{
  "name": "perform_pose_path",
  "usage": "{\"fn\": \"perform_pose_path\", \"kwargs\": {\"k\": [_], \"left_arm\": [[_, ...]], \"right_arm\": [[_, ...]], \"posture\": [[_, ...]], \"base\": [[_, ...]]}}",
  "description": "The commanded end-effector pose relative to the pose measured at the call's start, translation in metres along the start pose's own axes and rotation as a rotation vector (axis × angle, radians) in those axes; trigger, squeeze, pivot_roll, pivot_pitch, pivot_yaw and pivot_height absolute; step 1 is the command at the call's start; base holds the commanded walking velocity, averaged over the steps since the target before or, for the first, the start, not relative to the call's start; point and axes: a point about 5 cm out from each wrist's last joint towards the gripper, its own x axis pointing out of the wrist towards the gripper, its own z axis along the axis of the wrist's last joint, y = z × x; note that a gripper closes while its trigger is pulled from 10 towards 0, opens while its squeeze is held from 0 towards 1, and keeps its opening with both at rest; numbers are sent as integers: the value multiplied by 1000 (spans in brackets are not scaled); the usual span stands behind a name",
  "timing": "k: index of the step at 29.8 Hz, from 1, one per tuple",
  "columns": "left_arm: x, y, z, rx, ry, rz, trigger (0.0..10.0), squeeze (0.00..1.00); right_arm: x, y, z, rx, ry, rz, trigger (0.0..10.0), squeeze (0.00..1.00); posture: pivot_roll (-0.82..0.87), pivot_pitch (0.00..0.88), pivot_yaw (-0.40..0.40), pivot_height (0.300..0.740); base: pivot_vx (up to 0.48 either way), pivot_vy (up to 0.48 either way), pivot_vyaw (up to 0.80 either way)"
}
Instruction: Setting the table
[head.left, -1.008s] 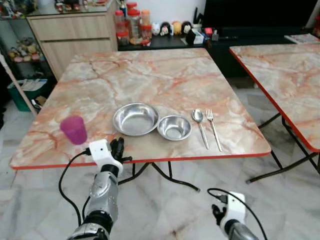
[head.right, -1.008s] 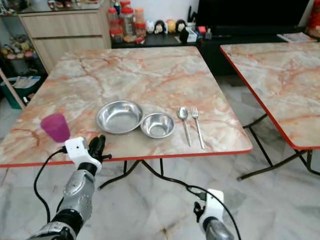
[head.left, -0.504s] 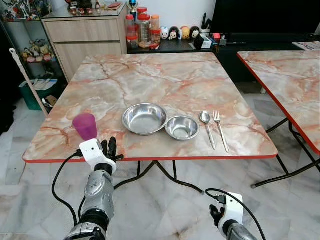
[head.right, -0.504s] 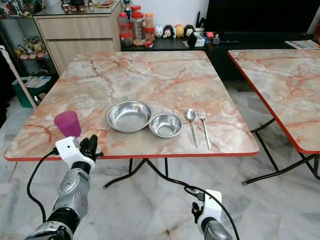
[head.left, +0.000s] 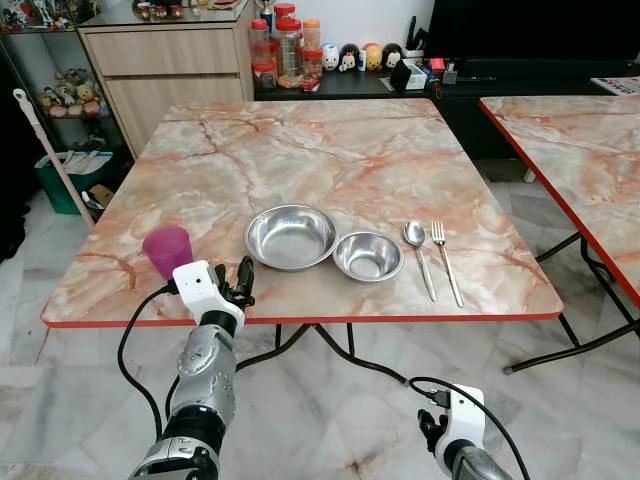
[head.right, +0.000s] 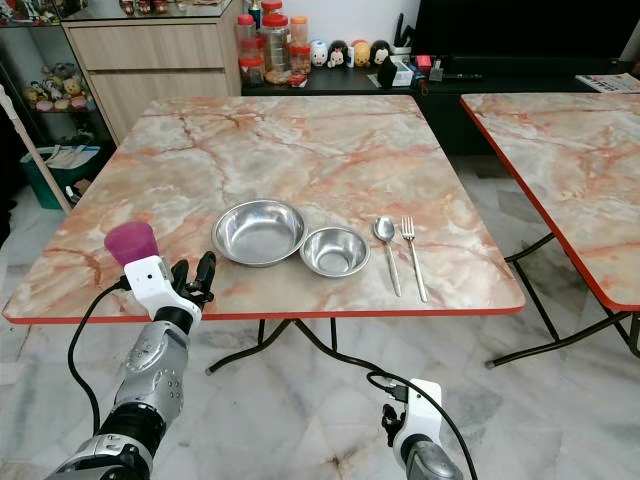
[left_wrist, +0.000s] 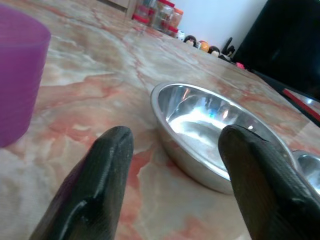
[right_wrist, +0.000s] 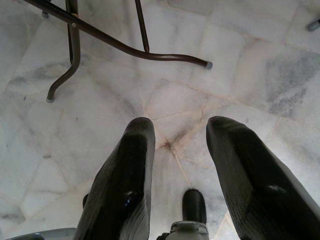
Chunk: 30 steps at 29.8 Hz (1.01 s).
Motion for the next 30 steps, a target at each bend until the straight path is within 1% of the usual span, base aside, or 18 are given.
{"fn": "perform_pose_path", "kwargs": {"k": [1,7,10,11,12,14,16,17,19,26,29,30], "left_arm": [[4,-6,6,-17,-17,-27,10000,1000],[4,-9,3,-13,3,-39,10000,1000],[3,-10,-6,23,72,-37,10000,1000],[3,-10,-7,35,81,-36,10000,227],[3,-10,-7,35,76,-31,10000,0],[3,-9,-5,29,64,-21,10000,0],[5,-9,0,-12,36,-13,10000,0],[6,-10,2,-10,31,-16,10000,0],[7,-10,5,-17,12,-17,10000,0],[13,-9,28,-60,-105,5,10000,0],[13,-9,29,-61,-106,5,10000,0],[13,-10,30,-59,-109,1,10000,0]], "right_arm": [[1,1,2,1,-4,0,10000,0],[1,1,2,0,-4,0,10000,0],[0,1,2,3,-5,-2,10000,0],[0,1,1,3,-5,-3,10000,0],[0,1,1,2,-4,-3,10000,0],[0,1,1,2,-3,-4,10000,0],[0,0,-2,0,20,-12,10000,0],[-1,-2,-7,-20,51,-23,10000,0],[-2,-5,-11,-22,65,-37,10000,0],[-12,-22,-31,-16,113,-82,10000,0],[-12,-22,-31,-17,114,-83,10000,0],[-15,-25,-37,-35,125,-77,10000,0]], "posture": [[-95,0,3,740],[-95,0,3,740],[-99,0,5,740],[-99,0,5,740],[-99,0,5,740],[-100,0,6,740],[-102,0,7,740],[-102,0,7,740],[-102,0,7,740],[-100,0,7,740],[-100,0,7,740],[-100,0,8,740]], "base": [[0,0,0],[0,0,0],[0,0,0],[0,0,0],[0,0,0],[0,0,0],[0,0,0],[0,0,0],[0,0,0],[0,0,0],[0,0,0],[0,0,0]]}}
